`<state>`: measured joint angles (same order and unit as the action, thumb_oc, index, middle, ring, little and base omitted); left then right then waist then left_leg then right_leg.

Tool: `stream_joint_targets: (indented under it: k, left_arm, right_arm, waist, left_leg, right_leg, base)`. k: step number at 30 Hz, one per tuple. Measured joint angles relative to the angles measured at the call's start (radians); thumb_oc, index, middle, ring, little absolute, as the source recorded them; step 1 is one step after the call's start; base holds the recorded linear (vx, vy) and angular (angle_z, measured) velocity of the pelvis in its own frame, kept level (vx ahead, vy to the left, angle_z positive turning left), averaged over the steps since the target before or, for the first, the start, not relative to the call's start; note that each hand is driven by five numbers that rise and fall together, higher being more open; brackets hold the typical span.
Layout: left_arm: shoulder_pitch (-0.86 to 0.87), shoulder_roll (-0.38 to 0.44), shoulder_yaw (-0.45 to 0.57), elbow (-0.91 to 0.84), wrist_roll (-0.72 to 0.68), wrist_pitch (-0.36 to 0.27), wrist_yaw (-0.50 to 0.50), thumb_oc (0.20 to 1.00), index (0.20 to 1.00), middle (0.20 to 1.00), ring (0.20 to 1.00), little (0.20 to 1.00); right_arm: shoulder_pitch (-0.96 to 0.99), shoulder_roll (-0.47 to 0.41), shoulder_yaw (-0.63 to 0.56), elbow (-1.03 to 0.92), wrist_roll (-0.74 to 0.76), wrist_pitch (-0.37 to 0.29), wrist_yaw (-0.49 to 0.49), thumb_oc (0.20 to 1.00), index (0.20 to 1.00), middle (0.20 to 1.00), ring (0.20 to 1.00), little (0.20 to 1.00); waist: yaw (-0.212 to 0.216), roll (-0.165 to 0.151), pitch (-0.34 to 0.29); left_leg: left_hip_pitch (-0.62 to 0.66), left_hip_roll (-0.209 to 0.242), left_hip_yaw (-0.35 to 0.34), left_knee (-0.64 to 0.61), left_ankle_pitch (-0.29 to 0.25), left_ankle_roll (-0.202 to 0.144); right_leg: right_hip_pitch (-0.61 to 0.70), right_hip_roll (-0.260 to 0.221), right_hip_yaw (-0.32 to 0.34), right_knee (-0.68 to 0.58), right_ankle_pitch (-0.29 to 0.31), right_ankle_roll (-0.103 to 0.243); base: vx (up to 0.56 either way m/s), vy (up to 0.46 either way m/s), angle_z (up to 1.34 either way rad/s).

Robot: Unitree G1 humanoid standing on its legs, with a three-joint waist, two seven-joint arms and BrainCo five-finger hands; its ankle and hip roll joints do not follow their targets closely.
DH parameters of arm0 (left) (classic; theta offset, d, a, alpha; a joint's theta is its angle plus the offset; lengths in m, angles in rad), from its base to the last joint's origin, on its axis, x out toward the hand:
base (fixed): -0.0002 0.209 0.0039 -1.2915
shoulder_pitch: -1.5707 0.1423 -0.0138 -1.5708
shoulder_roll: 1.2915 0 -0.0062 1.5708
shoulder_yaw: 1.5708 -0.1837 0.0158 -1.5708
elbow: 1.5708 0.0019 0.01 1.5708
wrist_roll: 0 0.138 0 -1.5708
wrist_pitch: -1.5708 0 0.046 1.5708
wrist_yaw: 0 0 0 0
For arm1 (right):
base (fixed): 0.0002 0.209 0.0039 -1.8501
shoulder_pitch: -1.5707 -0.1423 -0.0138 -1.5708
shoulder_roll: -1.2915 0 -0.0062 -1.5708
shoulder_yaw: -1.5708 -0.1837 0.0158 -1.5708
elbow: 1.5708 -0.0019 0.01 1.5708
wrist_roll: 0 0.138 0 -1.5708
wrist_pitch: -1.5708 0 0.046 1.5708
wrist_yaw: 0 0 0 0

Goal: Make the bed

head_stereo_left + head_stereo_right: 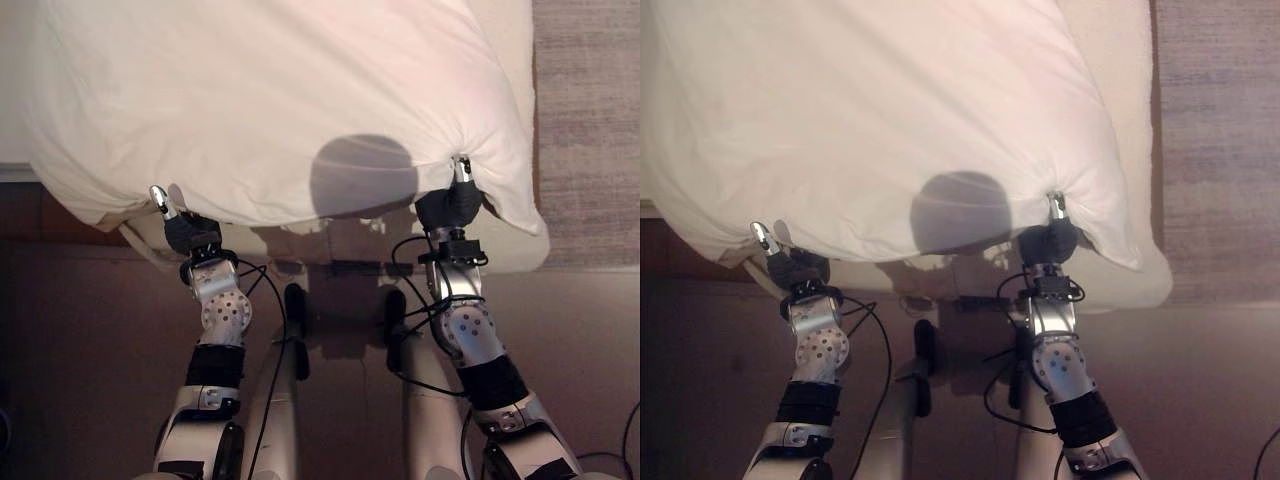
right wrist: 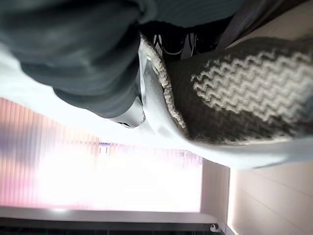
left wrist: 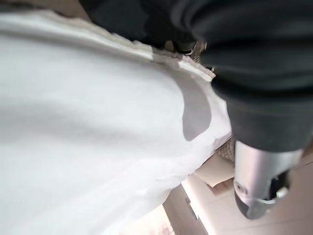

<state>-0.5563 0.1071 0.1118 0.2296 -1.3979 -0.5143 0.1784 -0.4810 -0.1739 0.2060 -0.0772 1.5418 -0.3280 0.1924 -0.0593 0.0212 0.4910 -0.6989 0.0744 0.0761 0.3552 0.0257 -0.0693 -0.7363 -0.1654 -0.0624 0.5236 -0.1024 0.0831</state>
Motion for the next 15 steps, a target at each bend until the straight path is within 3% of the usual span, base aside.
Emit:
stream_joint_targets:
  k: [15]
  left_arm:
    - [-0.062, 0.059, 0.021, 0.031, -0.051, -0.021, -0.063, 1.000, 1.000, 1.000, 1.000, 1.000]
  right_arm:
    - [0.028, -0.030, 0.006, -0.033, 0.001, 0.014, 0.017, 0.200, 0.200, 0.200, 0.200, 0.200]
  waist:
    - [-0.007, -0.055, -0.028]
  left_leg:
    - [-0.028, 0.008, 0.001, 0.021, -0.008, -0.001]
  right_leg:
    - [-0.014, 0.007, -0.001, -0.007, 0.004, 0.001]
  base:
    - [0.00, 0.000, 0.00]
